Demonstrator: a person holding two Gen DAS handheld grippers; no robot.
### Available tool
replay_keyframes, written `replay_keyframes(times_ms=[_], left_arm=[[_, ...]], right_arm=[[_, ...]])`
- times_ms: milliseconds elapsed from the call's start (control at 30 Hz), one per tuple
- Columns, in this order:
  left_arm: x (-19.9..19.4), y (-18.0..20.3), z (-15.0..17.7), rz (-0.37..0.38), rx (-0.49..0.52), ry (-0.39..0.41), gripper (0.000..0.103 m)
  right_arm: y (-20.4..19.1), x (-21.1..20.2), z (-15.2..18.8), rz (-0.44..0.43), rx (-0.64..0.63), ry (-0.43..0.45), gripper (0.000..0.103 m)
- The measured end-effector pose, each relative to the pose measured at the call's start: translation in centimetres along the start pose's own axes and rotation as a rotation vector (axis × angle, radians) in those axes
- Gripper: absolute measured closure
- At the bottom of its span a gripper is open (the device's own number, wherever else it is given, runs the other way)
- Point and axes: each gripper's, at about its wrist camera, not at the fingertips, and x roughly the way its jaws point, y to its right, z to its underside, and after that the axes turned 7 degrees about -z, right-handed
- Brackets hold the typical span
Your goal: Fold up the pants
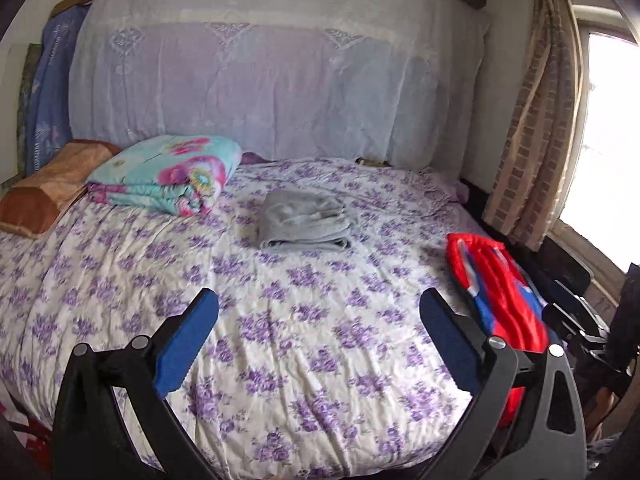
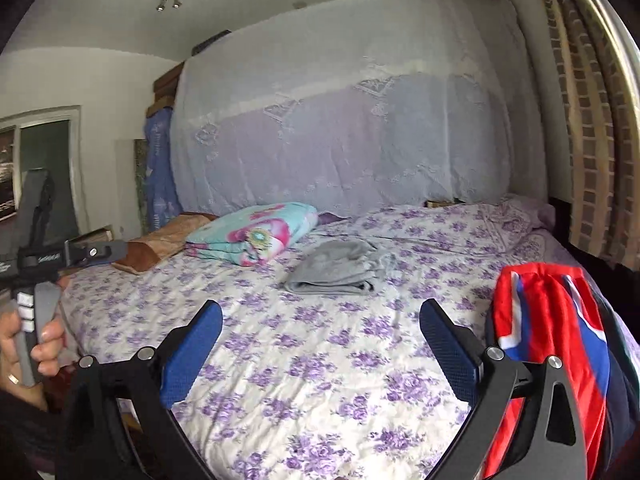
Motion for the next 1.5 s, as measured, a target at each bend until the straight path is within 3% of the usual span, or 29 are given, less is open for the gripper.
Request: replay_keyframes(times_ms=[100,167,333,467,733,1300,1500], left_arm=[[3.7,0.6,3.4,-0.055,0.035,-0.043,0.005],[5.8,0.7,5.2,-0.047,0.032,-0.086,0.005],[8.8,1.3,8.6,-0.132,0.078,-0.126,0.005],[9.6,1.0,9.4,-0.199,0.082,-0.121,0.005],[9.1,0.2,9.2,-0.341,0.072,-0.056,0.005],[9.8,0.0,9.7,-0.293,0.066,-0.109,0.005],[9.2,0.4,9.5,-0.304,0.107,-0.061,0.005]], right_arm=[[-0.1,4.1,3.8,-0.008,0.047,-0.114,0.004],[-0.2,5.9,5.6,0.041,0.039,-0.164,0.004],[-0.1,7.3,7.1,0.2,0.012,-0.147,0.004],[1.2,8.0,7.3,0.195,0.099,-0.158,0.004],[-0.1,8.2,7.7,0.191,0.06,-0.15,0.004],[-1.7,8.1,8.0,0.187,0.008,-0.157,0.004],[-2.3,8.1,8.0,0.176,-0.007,-0.164,0.004]])
